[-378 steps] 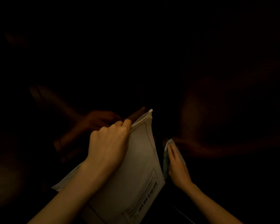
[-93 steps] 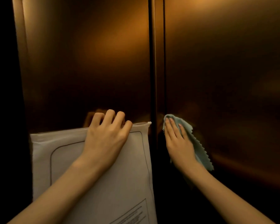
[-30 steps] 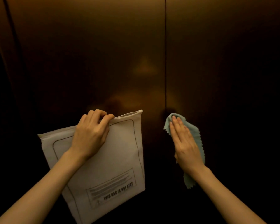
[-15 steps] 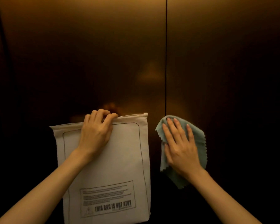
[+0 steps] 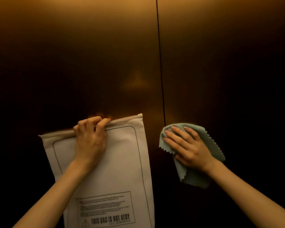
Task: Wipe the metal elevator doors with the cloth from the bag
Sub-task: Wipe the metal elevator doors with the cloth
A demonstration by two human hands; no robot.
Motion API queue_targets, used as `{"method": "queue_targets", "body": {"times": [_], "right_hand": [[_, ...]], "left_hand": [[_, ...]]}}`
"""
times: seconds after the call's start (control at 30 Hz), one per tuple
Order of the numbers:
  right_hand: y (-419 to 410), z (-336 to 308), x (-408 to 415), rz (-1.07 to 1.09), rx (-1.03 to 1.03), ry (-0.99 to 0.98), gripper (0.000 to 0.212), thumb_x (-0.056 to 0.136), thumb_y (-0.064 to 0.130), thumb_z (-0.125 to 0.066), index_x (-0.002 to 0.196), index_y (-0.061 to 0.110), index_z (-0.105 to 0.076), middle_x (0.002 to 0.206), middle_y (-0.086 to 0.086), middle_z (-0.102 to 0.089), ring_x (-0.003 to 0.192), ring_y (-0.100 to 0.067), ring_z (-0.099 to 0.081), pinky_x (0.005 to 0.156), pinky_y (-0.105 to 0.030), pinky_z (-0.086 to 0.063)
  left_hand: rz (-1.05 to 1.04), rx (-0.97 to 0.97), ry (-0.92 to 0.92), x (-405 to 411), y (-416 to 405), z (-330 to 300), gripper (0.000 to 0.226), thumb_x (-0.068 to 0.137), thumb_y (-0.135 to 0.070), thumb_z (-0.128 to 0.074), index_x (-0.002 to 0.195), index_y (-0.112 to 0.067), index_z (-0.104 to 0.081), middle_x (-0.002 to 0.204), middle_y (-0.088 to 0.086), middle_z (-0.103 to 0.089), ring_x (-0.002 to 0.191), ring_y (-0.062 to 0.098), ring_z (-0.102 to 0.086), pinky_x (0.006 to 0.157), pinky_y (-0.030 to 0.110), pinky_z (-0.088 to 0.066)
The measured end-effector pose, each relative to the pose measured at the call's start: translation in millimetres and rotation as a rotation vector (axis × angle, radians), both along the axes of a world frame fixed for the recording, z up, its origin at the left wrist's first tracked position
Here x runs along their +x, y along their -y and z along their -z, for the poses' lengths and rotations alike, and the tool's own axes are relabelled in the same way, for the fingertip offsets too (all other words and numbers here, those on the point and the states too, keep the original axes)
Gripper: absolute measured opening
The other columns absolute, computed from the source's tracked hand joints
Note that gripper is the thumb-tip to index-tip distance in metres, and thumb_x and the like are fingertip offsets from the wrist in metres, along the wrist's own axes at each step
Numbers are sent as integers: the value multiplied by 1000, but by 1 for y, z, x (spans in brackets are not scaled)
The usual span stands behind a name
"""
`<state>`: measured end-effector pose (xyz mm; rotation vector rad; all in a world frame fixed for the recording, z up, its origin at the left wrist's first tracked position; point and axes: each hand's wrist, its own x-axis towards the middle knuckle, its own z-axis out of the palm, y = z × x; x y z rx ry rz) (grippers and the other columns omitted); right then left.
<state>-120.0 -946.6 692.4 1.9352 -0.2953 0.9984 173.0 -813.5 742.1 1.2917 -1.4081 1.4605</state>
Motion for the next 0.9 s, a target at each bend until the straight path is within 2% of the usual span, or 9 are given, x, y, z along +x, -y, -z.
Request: {"method": "queue_targets", "body": {"times": [0.1, 0.23, 0.37, 0.43, 0.53, 0.63, 0.8, 0.9], "right_hand": [[0, -43, -1, -11, -18, 33, 45, 89, 21, -45, 132, 11, -52, 139, -9, -48, 131, -30, -42, 104, -47, -33], [-5, -93, 7, -4, -5, 123, 44, 86, 17, -51, 129, 9, -55, 138, -11, -51, 132, -29, -41, 107, -48, -30], [-9, -71, 13, -33, 31, 175, 41, 86, 14, -54, 126, 8, -57, 136, -10, -53, 131, -30, -42, 107, -47, -32], [-9, -37, 5, -32, 17, 103, 40, 84, 12, -57, 124, 7, -60, 135, -10, -53, 130, -31, -44, 105, -49, -34], [-11, 12, -13, 9, -18, -108, 40, 86, 13, -56, 127, 9, -57, 137, -8, -49, 130, -30, -43, 106, -49, -35], [-10, 17, -22, 64, -52, -267, 40, 90, 15, -52, 130, 11, -53, 140, -6, -47, 130, -27, -42, 108, -48, -34], [-10, -56, -10, 97, -4, -72, 47, 88, 19, -47, 134, 10, -50, 141, -10, -46, 133, -31, -38, 107, -47, -31], [-13, -72, 4, 84, 45, 31, 47, 89, 18, -47, 135, 9, -48, 142, -11, -45, 135, -31, -35, 110, -46, -29]], "left_hand": [[3, -36, -6, 2, 6, 2, 27, 87, -15, -41, 113, -13, -45, 106, 11, -38, 88, 32, -36, 68, 38, -23], [4, -30, -6, 6, 8, 3, 26, 88, -16, -41, 113, -14, -46, 107, 10, -38, 89, 32, -36, 68, 38, -23], [3, -19, -12, 3, 6, -1, 26, 87, -15, -41, 113, -14, -46, 107, 10, -38, 90, 31, -36, 69, 38, -24], [-3, -3, -5, 1, 2, -2, 26, 88, -14, -41, 113, -12, -46, 107, 11, -38, 89, 31, -36, 69, 37, -24], [0, 45, 8, -1, -4, -4, 25, 89, -13, -41, 113, -8, -48, 105, 16, -44, 88, 32, -38, 69, 37, -24], [-9, 74, 15, -3, -8, -5, 23, 90, -12, -42, 111, -6, -49, 99, 24, -54, 89, 33, -39, 69, 38, -26], [-13, 80, 42, -12, -12, -7, 20, 89, -9, -48, 109, -6, -52, 95, 24, -59, 88, 32, -40, 67, 38, -25], [-8, 85, 34, -15, -16, -4, 21, 88, -7, -49, 109, -7, -52, 94, 24, -60, 88, 32, -40, 67, 38, -25]]}}
